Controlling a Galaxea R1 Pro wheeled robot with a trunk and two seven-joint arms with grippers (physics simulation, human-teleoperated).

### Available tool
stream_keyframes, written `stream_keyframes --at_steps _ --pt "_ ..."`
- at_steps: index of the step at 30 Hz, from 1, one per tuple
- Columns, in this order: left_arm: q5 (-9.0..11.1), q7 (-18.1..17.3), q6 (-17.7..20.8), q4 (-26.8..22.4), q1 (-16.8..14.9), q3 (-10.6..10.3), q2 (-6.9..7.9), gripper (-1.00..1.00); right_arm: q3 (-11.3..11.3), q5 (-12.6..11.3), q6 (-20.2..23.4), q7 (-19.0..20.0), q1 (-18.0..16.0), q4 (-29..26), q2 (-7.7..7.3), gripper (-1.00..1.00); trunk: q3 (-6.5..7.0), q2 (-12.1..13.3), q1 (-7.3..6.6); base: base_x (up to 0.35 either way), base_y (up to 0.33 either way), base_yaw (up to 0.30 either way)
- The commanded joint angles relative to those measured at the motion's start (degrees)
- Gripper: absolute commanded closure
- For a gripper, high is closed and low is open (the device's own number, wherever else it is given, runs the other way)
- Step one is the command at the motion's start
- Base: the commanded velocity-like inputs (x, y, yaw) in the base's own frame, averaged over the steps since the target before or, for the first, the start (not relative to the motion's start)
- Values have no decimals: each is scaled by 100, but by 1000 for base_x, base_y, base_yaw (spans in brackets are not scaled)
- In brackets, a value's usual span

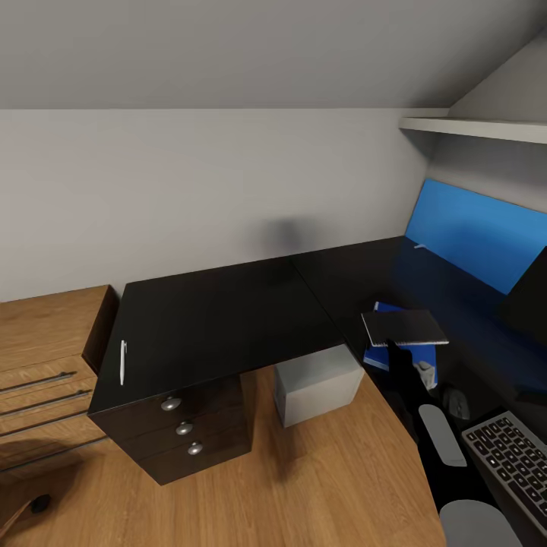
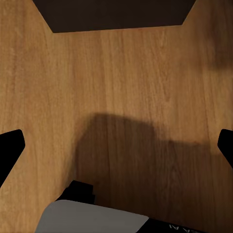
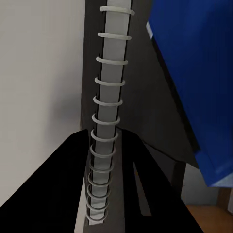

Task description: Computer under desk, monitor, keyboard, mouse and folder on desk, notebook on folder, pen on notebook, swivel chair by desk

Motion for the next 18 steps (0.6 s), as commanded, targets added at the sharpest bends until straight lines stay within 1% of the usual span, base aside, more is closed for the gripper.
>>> stream_keyframes --at_steps 1,4,9,12,15,18 --pt "28 45 -21 0 -6 -48 3 -100 -14 -63 42 25 -3 1 4 100 -5 -3 0 0 0 -2" --pt "23 40 -22 0 -4 -53 3 -100 -16 -60 37 24 -3 1 4 100 -5 -3 0 32 -34 0" --pt "23 37 -21 0 -2 -54 3 -100 -63 -66 25 37 -3 3 20 100 -5 -3 0 184 -192 0" --pt "21 36 -21 0 -3 -54 3 -100 -214 -137 19 1 -3 14 23 100 -5 -3 0 147 -147 0" --pt "21 36 -21 0 -4 -54 3 -100 -410 -218 26 -260 -3 17 14 100 -5 -3 0 45 -45 0" --pt "22 36 -21 0 -6 -54 3 -100 -453 -240 32 -463 -3 18 13 100 -5 -3 0 18 -18 0"
